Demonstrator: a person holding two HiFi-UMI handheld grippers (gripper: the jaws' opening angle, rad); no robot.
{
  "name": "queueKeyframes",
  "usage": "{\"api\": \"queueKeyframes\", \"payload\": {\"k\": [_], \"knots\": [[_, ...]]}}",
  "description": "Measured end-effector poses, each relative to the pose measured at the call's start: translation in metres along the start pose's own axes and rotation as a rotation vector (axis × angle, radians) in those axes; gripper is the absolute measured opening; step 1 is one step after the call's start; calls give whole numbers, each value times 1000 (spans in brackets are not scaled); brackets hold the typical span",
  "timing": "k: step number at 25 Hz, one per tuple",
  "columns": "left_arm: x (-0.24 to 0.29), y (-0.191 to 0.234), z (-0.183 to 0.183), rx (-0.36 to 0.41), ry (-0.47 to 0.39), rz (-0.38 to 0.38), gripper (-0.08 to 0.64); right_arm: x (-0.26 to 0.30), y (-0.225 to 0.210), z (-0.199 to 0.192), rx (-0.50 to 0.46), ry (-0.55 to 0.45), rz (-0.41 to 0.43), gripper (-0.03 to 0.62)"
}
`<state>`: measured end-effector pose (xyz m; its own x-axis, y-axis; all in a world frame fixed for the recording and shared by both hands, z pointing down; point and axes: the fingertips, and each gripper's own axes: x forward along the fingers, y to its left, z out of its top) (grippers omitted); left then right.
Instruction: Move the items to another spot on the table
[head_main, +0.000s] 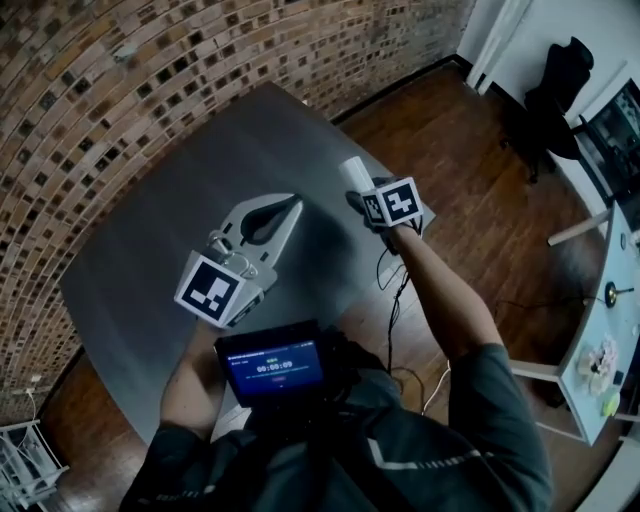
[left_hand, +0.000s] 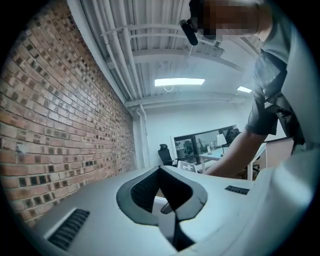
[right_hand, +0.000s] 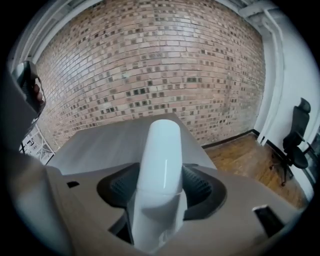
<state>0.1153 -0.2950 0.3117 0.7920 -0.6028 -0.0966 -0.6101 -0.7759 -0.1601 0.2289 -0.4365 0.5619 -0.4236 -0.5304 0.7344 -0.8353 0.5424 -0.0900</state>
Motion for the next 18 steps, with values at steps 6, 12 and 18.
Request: {"api": "queueKeyframes", "payload": {"k": [6,12,18], "knots": [[50,1,-33,-39,41,-8,3,24,-57,-25,31,42,-14,276],[81,7,-60,-53,76,-20,3,56,-84,-50,54,94,2,276],[98,18,-82,-50,70,-16,3,84,-93,-65,65,143,5,277]]}}
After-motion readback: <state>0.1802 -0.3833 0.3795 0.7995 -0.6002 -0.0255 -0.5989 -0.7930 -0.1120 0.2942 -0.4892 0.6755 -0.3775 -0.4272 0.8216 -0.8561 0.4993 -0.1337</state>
